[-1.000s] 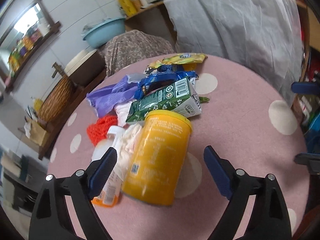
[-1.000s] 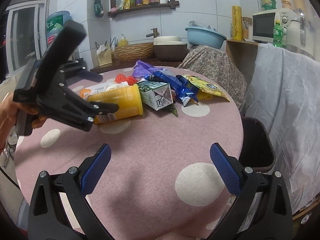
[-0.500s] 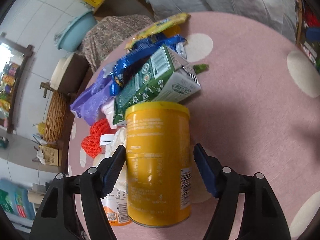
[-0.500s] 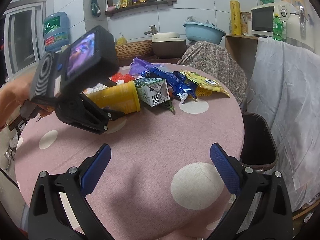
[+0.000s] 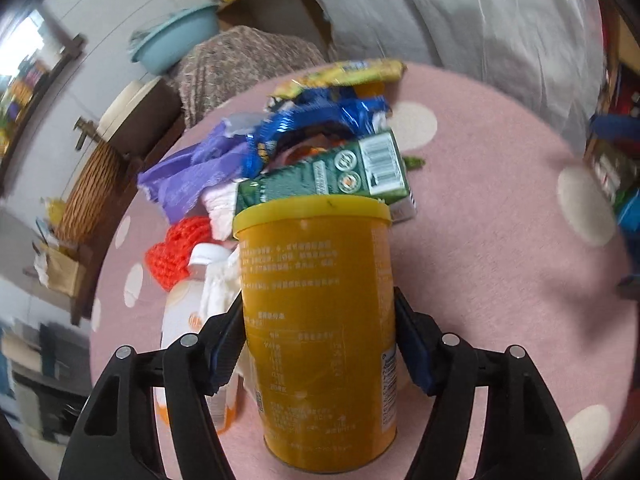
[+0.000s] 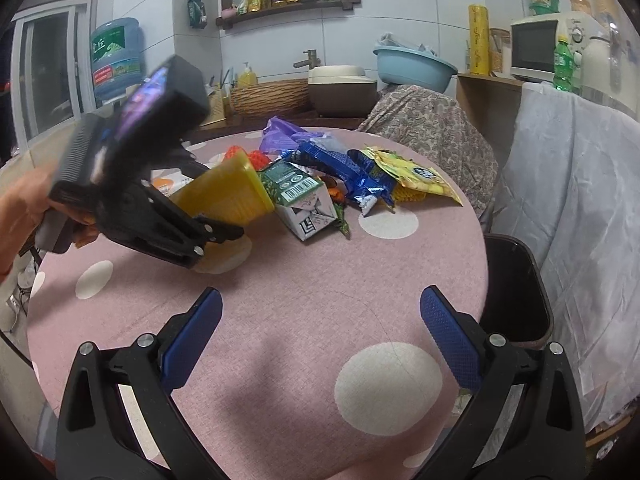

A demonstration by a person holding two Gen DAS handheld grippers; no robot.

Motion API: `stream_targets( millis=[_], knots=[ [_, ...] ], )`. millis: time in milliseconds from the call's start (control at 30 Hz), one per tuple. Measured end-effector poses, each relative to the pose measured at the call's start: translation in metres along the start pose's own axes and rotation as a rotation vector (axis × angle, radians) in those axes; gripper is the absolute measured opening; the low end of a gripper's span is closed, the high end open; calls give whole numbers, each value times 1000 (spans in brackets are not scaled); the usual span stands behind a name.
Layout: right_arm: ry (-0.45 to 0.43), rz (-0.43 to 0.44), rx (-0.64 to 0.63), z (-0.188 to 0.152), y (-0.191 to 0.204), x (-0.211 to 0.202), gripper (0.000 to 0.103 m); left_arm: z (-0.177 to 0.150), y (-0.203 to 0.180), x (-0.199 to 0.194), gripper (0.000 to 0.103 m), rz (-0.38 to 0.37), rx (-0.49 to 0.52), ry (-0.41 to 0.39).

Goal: Collect trash
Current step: 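Grasp the yellow can with the left tool and lift it, then grasp the green juice carton with the right tool while the left tool holds the yellow can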

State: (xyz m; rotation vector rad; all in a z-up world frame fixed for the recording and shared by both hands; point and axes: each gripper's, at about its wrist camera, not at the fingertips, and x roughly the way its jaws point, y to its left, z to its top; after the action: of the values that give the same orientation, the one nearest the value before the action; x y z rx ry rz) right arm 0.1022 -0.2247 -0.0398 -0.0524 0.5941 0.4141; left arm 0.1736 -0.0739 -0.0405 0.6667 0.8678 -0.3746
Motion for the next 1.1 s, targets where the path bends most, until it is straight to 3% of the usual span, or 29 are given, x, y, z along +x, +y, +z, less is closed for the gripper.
stream_targets(
  millis=[100,333,500,600,833,967,1100],
  knots=[
    [24,79,-31,9,1,11,98,-16,7,-20,66,-24,-112,-63],
    [114,137,-220,43,20,51,98,-49,22,-64,66,-4,-303,-212],
    [131,110,-351,71,42,81,98,-63,31,-73,66,-1,-413,-270],
    [159,76,-388,80,44,103,98,-76,40,-76,66,-42,-498,-291],
    [207,7,-460,75,51,135,74,-95,42,-76,66,-51,-559,-288],
    [212,-32,-491,73,53,145,55,-100,38,-74,66,-64,-561,-283],
    [217,-17,-464,74,47,146,51,-100,34,-73,66,-69,-557,-284]
  ],
)
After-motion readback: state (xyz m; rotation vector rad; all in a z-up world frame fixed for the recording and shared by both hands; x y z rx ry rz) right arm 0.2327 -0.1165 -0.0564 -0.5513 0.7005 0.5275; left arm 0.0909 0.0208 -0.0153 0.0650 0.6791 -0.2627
